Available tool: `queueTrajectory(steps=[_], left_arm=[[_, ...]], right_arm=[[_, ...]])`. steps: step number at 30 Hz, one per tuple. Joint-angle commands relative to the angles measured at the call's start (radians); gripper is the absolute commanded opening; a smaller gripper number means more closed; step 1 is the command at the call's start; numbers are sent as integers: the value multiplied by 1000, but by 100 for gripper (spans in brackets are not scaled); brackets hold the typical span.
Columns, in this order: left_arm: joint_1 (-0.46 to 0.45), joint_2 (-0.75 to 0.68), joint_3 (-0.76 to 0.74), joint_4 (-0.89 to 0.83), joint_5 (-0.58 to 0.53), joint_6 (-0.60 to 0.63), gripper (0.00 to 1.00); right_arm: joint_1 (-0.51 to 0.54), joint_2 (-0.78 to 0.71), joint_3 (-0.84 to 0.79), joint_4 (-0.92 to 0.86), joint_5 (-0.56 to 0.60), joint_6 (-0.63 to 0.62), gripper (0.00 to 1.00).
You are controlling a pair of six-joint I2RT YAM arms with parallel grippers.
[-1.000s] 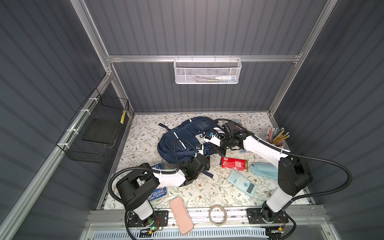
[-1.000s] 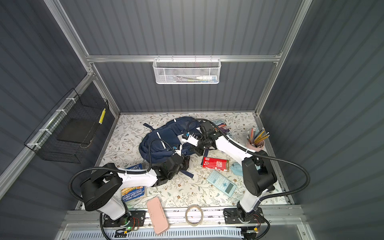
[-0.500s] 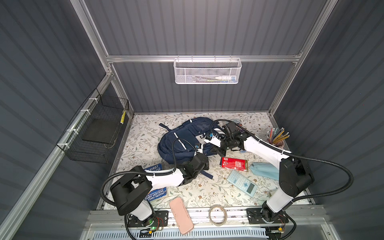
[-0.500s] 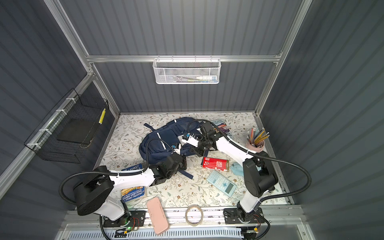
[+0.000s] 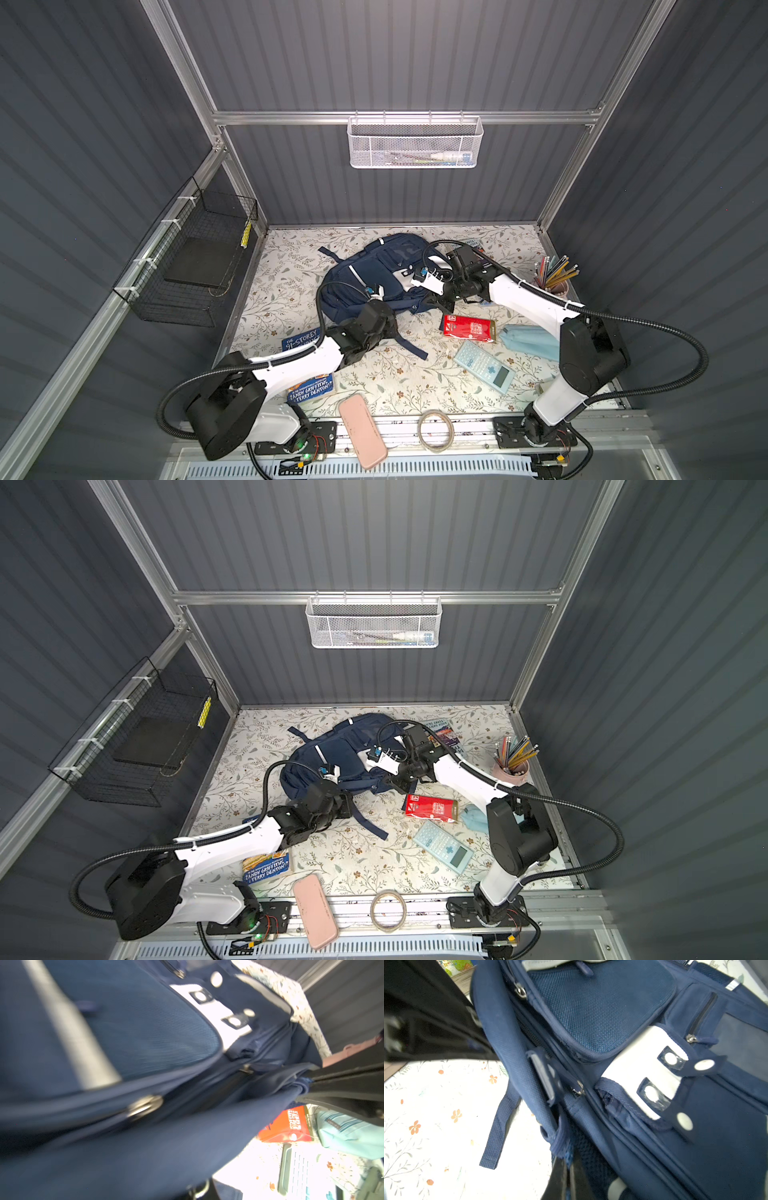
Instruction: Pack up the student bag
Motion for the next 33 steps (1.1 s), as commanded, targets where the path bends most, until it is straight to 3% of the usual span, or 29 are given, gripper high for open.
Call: queueTrajectory(steps=[1,5,9,13,15,18,23,26,29,33], left_arm=[[24,-65,-9,-79,12,-2,0],[23,-108,-43,-105,14,-2,0],[24,-191,-50,-156,-21,20,0],[13,-168,-42,-111,84,32,0],[-46,-120,-31,-65,97,25,0],[-113,-66,14,-65,59,29,0],[-112,-35,57,-49,82,14,0],[-113,-13,87,-33,105,15,0],[-113,12,108,-3,153,-15,0],[-114,10,117,2,166,-31,0]], right_arm=[[-24,-41,-11,30,47,-15,0],[-41,-69,-48,80,101,-28,0],[-47,-60,-52,77,247,-20,0],[-34,-90,-121,188,263,20,0],[-14,-90,-149,256,313,58,0],[21,-103,-184,311,326,90,20],[65,-280,-437,609,241,128,53],[128,-357,-506,636,252,113,57],[242,-362,-564,689,343,-9,58],[263,-308,-555,742,342,-6,57]])
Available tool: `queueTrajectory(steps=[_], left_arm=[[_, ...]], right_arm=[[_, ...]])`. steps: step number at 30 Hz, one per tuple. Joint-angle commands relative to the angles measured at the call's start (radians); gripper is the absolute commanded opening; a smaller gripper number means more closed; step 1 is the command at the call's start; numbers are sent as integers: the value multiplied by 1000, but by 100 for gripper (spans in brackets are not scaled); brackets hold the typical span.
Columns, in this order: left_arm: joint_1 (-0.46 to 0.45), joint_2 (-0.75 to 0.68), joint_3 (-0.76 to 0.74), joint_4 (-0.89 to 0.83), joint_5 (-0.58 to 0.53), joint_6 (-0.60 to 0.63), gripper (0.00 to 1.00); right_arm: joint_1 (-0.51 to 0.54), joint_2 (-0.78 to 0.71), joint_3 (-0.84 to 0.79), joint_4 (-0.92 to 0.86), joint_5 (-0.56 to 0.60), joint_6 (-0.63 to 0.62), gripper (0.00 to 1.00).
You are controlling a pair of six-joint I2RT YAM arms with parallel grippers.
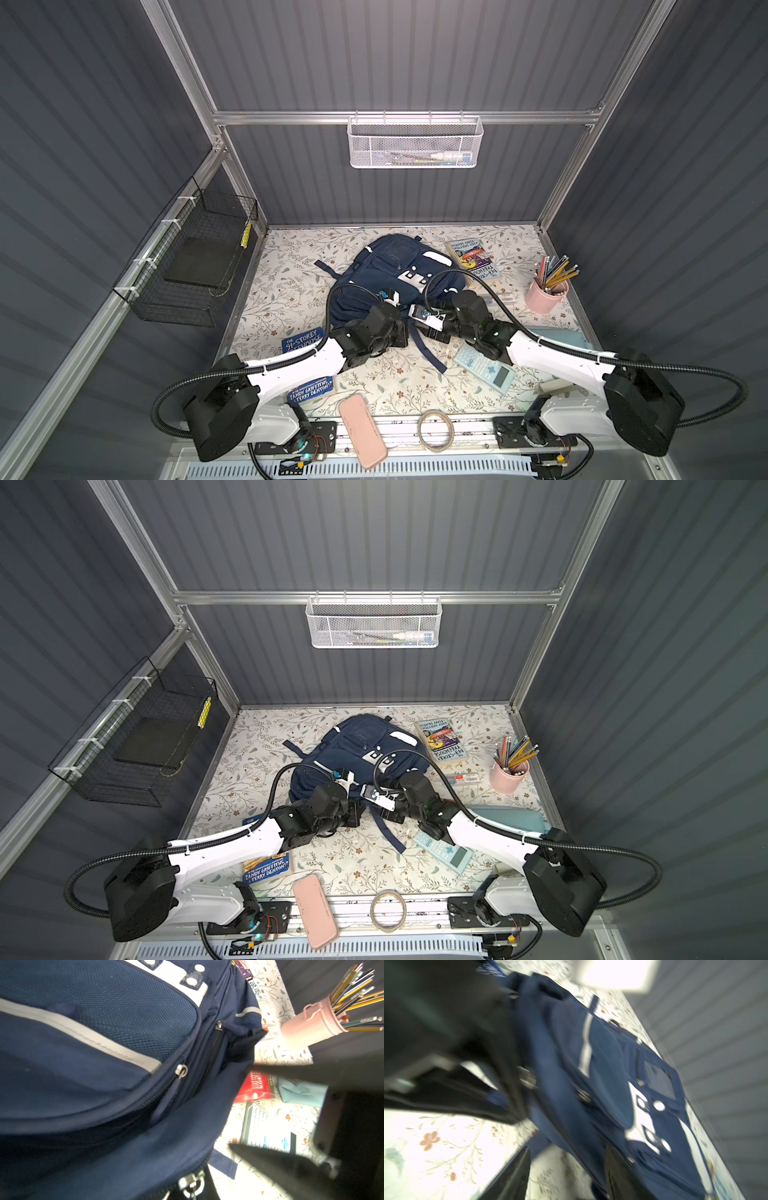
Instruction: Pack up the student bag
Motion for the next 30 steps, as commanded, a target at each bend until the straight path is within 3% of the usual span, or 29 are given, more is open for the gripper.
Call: queueTrajectory(steps=[1,4,6,7,10,15,21,26,30], left_arm=[[-3,-11,51,62,27,-20,0],[-3,-23,51,36,28,-30,0],[-3,-33,42,23,19,-42,0],[-2,-41,37,17,15,-53,0],[18,-72,19,-6,11,-63,0],[173,-131,-23,-57,112,-60,0],[216,-185,41,-205,63,51,0],[371,-282,-11,-234,140,88,0],[370,-322,4,-271,202,103,0]], right_arm=[[0,56,15,76,48,-34,54],[-18,101,22,115,63,-51,41],[-33,106,18,123,49,-38,6],[-34,105,9,136,56,-43,0],[-42,100,-31,156,67,-77,0],[-114,46,-82,148,12,-99,0],[-154,28,-82,156,29,-114,0],[-212,20,-102,203,43,-76,0],[-227,42,-79,215,42,-63,0]])
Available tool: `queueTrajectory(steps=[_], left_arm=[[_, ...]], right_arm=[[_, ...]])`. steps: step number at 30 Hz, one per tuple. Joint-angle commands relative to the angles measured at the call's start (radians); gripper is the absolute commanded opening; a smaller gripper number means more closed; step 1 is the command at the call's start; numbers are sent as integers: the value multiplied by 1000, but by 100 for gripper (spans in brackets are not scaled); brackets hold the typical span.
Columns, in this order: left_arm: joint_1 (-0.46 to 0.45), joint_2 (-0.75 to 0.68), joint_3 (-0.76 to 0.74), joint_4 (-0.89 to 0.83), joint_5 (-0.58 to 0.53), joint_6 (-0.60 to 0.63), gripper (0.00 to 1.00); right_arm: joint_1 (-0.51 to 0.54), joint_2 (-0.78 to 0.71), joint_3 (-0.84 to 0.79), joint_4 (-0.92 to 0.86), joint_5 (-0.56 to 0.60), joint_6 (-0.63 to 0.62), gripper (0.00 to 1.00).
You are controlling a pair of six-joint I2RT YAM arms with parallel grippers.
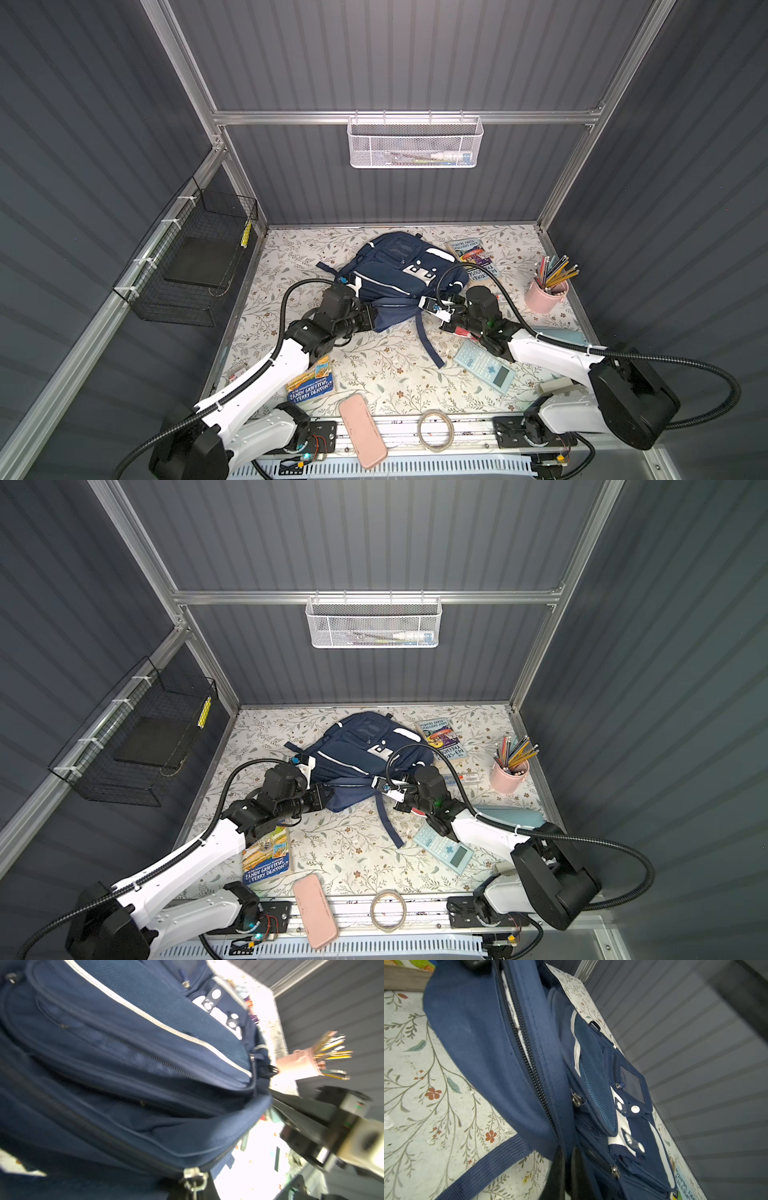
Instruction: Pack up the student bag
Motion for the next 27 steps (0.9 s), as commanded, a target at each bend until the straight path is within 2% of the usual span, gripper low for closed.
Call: queueTrajectory(steps=[1,3,4,6,8,11,15,20,27], left_arm=[[25,-55,-5,-30,15,10,0],[-12,-53,-30,16,44,-22,0],[-53,-53,-31,19,17,-32,0],[-144,-49,-27,19,-58,-41,0],[-198,-34,-32,56,-63,-79,0],[-227,-9,-59,147,-34,-138,0],[-241,33,-42,165,-50,-141,0],[-259,116,-5,201,-33,-132,0],[-270,141,20,229,-32,-136,0]], right_arm=[[-60,22,9,-26,111,37,0],[-57,39,29,-22,108,45,1],[-57,46,38,-20,107,51,4],[-57,54,55,-22,111,67,17],[-57,65,84,-40,119,105,25],[-27,45,111,-91,95,143,38],[62,-69,44,-94,91,134,52],[205,-160,18,-198,118,106,55],[236,-100,36,-233,69,99,52]])
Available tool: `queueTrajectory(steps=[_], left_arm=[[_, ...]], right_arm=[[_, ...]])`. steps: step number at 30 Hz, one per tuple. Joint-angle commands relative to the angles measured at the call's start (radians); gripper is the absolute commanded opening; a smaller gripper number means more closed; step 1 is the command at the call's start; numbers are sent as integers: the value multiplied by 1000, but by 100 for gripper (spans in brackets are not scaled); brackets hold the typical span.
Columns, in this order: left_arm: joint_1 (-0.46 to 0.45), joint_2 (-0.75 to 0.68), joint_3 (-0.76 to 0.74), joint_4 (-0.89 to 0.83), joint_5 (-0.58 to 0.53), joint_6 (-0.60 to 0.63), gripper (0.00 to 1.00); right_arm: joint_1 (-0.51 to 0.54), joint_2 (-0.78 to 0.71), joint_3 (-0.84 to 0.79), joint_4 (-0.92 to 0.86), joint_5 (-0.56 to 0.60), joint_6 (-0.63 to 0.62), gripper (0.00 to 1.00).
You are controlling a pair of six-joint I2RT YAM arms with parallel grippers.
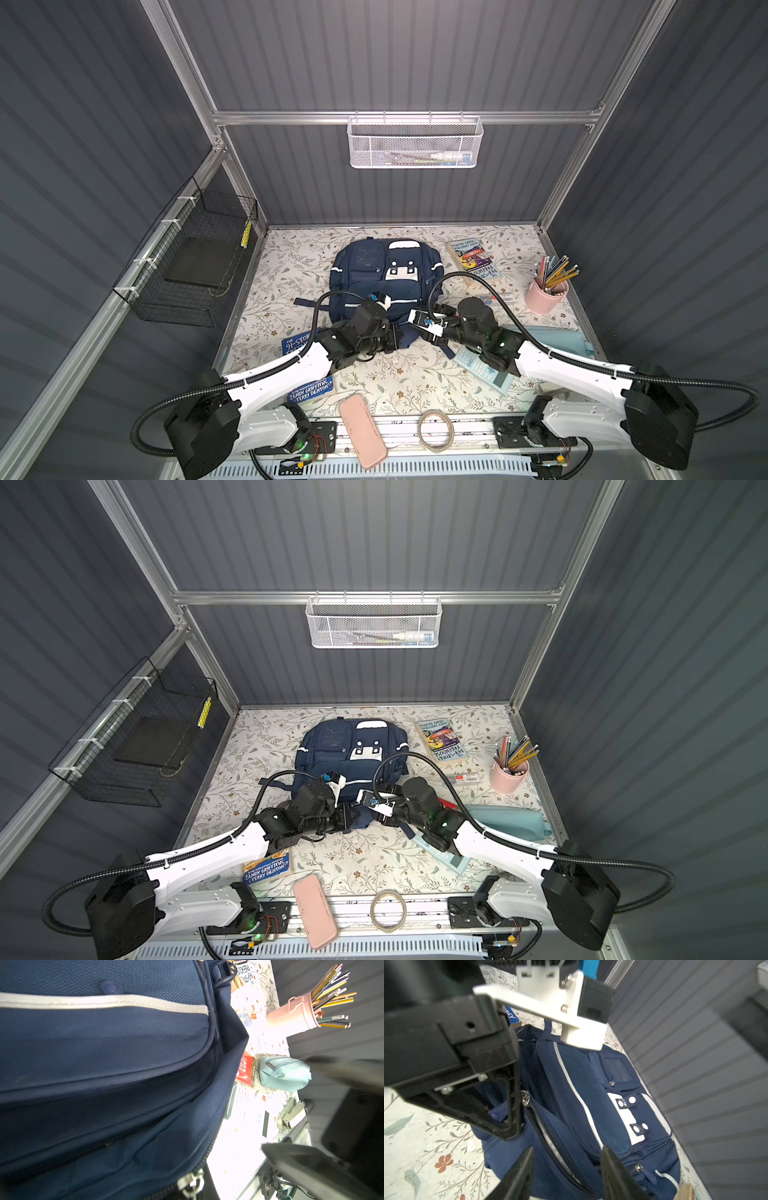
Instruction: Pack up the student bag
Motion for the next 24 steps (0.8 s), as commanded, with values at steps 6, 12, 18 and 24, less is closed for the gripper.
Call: queueTrajectory(steps=[6,12,18,24], left_arm=[[-7,-19,73,74,15,-8,0],[-7,-23,30,91,7,-61,0],[-1,-87,79,-83,-94,7,0],[100,-113,39,-102,-12,12,0]], right_arm=[[14,108,-16,39,9,-27,51],[17,147,-3,94,75,-30,10],[-8,87,-93,89,115,-89,0],[-79,-10,-134,58,88,-80,0]])
